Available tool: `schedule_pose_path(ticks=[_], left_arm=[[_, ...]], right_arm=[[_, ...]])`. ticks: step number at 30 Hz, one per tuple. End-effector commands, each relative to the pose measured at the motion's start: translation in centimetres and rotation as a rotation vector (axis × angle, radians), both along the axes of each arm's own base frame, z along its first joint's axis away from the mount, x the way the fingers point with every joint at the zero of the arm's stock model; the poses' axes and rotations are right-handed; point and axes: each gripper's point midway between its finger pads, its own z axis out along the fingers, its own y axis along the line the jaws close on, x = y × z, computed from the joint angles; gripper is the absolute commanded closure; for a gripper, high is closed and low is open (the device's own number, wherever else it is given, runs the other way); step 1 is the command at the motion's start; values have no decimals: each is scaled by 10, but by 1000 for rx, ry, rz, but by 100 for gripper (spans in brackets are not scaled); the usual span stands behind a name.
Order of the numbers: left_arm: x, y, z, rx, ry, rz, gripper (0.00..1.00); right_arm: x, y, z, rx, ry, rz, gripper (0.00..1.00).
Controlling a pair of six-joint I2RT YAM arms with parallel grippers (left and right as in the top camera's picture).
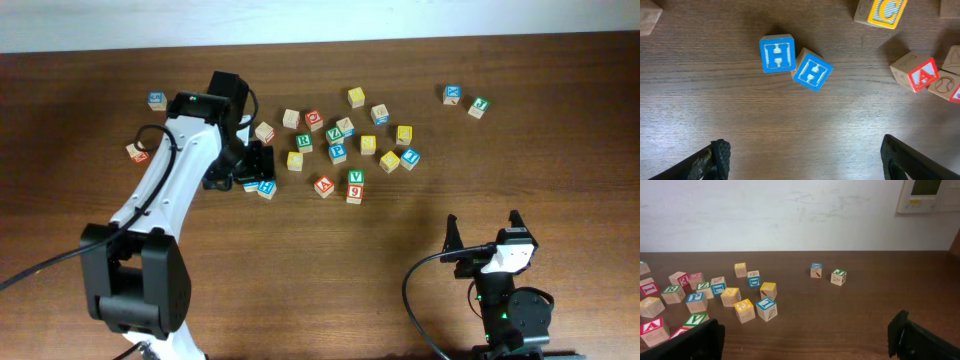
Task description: Spell out RSS
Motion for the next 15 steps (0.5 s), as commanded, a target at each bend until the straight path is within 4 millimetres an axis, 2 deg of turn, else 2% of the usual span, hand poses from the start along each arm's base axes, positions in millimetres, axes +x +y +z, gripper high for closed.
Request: schedule_pose_path(ticks=[1, 4, 10, 12, 15], left_arm=[[-3, -5, -1, -18, 16, -4, 12], [-8, -3, 11, -20, 38, -1, 12], [-4, -4, 63, -28, -1, -1, 14], [-8, -4, 80, -31, -13, -2, 14], [-17, -2, 93, -33, -23, -2, 14]], right_arm=[[0, -1, -3, 10, 6, -9, 2], [0, -1, -3, 10, 6, -9, 2], [0, -1, -3, 10, 6, -9, 2], [0, -1, -3, 10, 6, -9, 2], [0, -1, -3, 10, 7, -9, 2]])
